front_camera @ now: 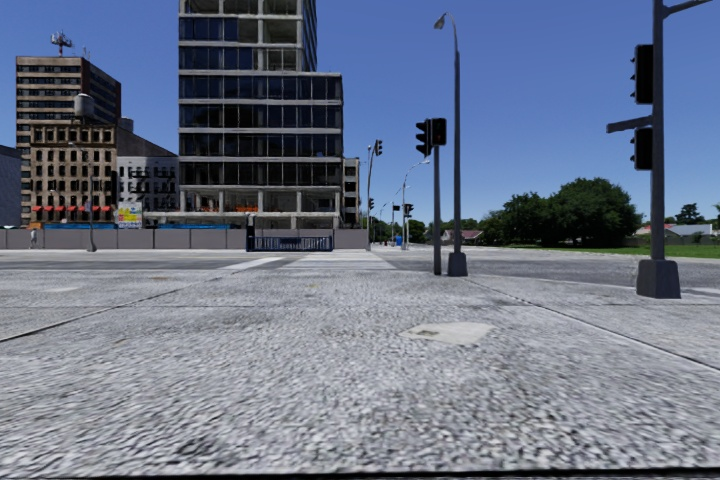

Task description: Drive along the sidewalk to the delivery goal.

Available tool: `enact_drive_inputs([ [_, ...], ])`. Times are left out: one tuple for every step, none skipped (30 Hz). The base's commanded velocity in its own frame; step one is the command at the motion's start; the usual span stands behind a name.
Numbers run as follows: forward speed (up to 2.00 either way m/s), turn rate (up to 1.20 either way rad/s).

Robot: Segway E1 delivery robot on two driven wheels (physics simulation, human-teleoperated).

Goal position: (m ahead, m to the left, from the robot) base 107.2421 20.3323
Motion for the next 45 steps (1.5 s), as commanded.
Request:
enact_drive_inputs([
  [2.0,0.0],
  [2.0,0.0],
  [2.0,0.0],
  [2.0,0.0],
  [2.0,0.0],
  [2.0,0.0],
  [2.0,0.0],
  [2.0,0.0],
  [2.0,0.0],
  [2.0,0.0],
  [2.0,0.0],
  [2.0,0.0],
  [2.0,0.0],
  [2.0,0.0],
  [2.0,0.0],
  [2.0,0.0],
  [2.0,0.0],
  [2.0,0.0],
  [2.0,0.0],
  [2.0,0.0],
  [2.0,0.0],
  [2.0,0.0],
  [2.0,0.0],
  [2.0,0.0],
  [2.0,0.0],
  [2.0,0.0],
  [2.0,0.0],
  [2.0,0.0],
  [2.0,0.0],
  [2.0,0.0],
  [2.0,0.0],
  [2.0,0.0],
  [2.0,0.0],
  [2.0,0.0],
  [2.0,0.0],
  [2.0,0.0],
  [2.0,0.0],
  [2.0,0.0],
  [2.0,0.0],
  [2.0,0.0],
  [2.0,0.0],
  [2.0,0.0],
  [2.0,0.0],
  [2.0,0.0],
  [2.0,0.0],
])
